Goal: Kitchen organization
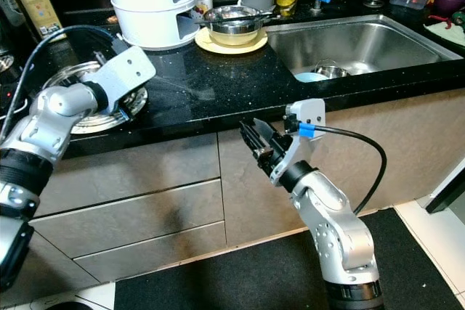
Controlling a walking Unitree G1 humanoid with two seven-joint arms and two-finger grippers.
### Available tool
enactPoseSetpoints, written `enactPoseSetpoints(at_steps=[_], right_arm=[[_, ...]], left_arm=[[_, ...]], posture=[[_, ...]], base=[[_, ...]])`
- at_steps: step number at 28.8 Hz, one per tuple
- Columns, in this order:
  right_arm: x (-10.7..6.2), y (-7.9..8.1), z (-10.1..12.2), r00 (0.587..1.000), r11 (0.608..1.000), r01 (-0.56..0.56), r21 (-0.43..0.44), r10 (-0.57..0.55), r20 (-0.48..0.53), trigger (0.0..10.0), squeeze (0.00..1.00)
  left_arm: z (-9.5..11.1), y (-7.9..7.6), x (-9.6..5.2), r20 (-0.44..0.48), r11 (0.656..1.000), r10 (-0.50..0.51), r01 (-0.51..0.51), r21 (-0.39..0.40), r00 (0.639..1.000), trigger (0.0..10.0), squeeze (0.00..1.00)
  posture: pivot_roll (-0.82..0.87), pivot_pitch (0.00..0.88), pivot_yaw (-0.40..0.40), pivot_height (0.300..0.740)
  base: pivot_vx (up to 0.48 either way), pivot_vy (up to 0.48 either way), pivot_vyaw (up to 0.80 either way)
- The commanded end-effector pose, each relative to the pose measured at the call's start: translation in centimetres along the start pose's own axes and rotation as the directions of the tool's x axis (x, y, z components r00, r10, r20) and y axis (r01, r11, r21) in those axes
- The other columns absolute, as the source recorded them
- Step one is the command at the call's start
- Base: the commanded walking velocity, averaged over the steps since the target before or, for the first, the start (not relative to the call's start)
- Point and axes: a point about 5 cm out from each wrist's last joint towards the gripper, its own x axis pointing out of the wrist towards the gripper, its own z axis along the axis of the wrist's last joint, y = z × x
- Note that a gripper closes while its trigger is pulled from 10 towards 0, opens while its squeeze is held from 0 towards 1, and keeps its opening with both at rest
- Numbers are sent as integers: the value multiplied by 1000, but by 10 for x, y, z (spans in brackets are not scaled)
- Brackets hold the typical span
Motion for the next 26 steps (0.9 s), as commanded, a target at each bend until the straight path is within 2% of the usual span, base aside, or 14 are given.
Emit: enactPoseSetpoints(at_steps=[1, 14, 15, 17, 18, 21, 26], right_arm=[[0, 0, -2, 1000, 1000, -3, 0, 3, -4, 10000, 0], [0, 0, -1, 1000, 1000, -3, -2, 3, -3, 10000, 0], [0, 0, -1, 1000, 1000, -4, -1, 4, -3, 10000, 0], [0, 0, -2, 1000, 1000, -5, 0, 5, -4, 10000, 0], [0, 1, -2, 1000, 1000, -5, 1, 5, -4, 10000, 0], [0, 0, -2, 1000, 1000, -4, 2, 4, -5, 10000, 0], [0, 0, -2, 1000, 1000, -3, 2, 3, -6, 10000, 0]], left_arm=[[-9, -10, 0, -25, 999, -23, 22, -24, 999, 0, 0], [-2, -4, 2, 6, 999, 39, -39, -12, 999, 39, 0], [-1, -4, 2, 8, 999, 50, -50, 0, 999, 10000, 0], [0, -4, 2, 14, 999, 53, -53, -13, 998, 10000, 0], [0, -4, 2, 16, 998, 54, -53, -20, 998, 10000, 1000], [1, -4, 2, 21, 998, 56, -55, -43, 998, 10000, 1000], [2, 3, 2, 19, 993, 116, -116, -21, 993, 10000, 1000]], posture=[[-52, 132, 16, 740], [-56, 127, 16, 740], [-55, 127, 16, 740], [-55, 127, 16, 740], [-55, 127, 16, 740], [-55, 127, 16, 740], [-54, 133, 14, 740]], base=[[0, 0, 0], [0, 0, 0], [0, 0, 0], [0, 0, 0], [0, 0, 0], [0, 0, 0], [0, 0, 0]])
